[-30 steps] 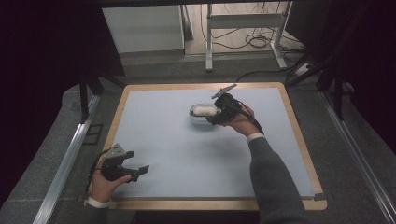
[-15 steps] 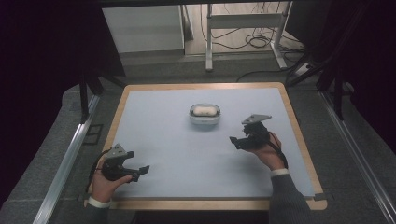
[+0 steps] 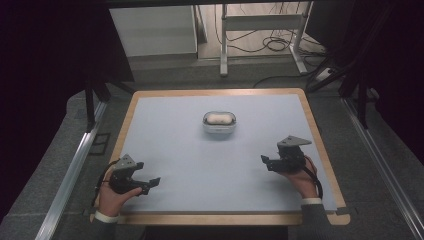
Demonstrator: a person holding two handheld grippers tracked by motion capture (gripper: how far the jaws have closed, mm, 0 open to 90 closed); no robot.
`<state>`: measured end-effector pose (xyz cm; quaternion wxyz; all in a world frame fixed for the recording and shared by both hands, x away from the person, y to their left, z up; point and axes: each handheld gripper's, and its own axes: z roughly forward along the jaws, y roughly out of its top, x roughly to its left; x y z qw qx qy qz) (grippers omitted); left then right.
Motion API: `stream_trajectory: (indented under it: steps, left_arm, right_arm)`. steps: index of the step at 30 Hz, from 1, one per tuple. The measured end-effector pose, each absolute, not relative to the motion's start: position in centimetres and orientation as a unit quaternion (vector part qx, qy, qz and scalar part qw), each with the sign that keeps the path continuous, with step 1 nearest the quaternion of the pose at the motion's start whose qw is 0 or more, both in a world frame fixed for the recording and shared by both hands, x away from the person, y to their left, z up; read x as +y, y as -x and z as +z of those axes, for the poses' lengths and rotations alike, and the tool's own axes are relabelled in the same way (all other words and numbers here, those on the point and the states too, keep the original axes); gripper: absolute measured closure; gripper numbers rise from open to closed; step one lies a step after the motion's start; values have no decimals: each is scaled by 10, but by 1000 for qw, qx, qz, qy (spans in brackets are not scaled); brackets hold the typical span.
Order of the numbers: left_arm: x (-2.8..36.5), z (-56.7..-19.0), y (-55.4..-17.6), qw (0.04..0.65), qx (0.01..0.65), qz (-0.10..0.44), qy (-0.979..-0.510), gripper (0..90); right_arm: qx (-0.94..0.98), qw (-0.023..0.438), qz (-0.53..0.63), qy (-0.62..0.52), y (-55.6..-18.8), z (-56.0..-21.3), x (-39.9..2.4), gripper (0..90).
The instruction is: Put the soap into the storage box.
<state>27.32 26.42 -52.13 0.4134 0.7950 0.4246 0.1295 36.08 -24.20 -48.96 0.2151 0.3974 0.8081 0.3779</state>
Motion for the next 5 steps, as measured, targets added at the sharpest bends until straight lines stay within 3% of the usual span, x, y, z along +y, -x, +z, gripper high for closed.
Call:
stream_trajectory:
  steps: [5]
  left_arm:
    - [263, -522, -273, 413, 424, 127, -796, 76]
  right_arm:
    - [810, 227, 375, -389, -358, -492, -240, 229]
